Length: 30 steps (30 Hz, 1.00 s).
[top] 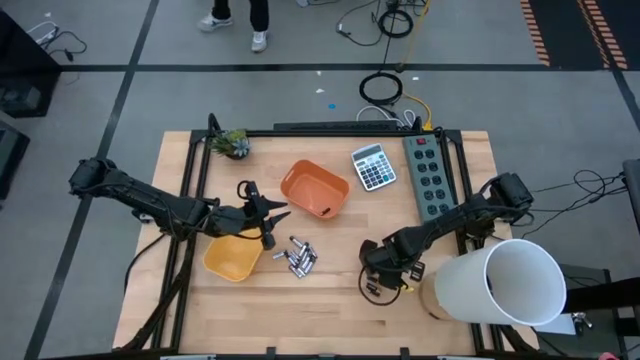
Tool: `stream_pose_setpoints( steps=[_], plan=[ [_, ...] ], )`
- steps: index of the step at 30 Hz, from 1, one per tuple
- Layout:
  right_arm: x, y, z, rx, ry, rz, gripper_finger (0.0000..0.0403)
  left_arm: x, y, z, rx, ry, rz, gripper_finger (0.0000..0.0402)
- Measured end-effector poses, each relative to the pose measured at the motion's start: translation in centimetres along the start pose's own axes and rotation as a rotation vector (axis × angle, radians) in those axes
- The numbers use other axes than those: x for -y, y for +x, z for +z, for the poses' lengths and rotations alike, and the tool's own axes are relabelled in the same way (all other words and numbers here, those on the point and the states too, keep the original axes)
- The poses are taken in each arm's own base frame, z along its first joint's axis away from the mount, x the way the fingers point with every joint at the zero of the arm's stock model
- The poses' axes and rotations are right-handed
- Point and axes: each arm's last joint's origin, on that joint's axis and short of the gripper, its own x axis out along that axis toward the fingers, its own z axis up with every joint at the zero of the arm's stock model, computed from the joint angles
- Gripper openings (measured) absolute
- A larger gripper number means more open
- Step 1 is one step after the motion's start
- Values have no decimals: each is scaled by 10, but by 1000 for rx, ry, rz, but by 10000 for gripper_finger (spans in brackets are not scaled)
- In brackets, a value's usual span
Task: Sort batteries
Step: Put the black battery into the orange bin
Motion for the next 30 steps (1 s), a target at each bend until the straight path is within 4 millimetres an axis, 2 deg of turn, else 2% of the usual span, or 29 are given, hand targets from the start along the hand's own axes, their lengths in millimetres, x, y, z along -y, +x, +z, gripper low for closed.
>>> stream_pose_setpoints(
  steps=[5, 8, 13, 18, 22, 25, 30],
  plan=[
    [13, -3, -14, 10, 106, -11, 21, 0, 0, 0, 0, 1, 0, 120],
    [29, -11, -30, 12, 215, -101, 21, 0, 0, 0, 0, 0, 0, 120],
    [64, -48, -56, 146, 465, -414, 21, 0, 0, 0, 0, 1, 0, 120],
    [93, -89, -88, 376, 677, -672, 21, 0, 0, 0, -1, -6, -4, 120],
    [109, -102, -104, 500, 768, -785, 21, 1, 0, 0, -4, -8, -27, 120],
    [116, -104, -115, 513, 797, -839, 54, 1, 0, 0, -5, -8, -29, 120],
    [121, -102, -121, 587, 862, -795, 168, 1, 0, 0, -8, -7, -46, 120]
  ],
)
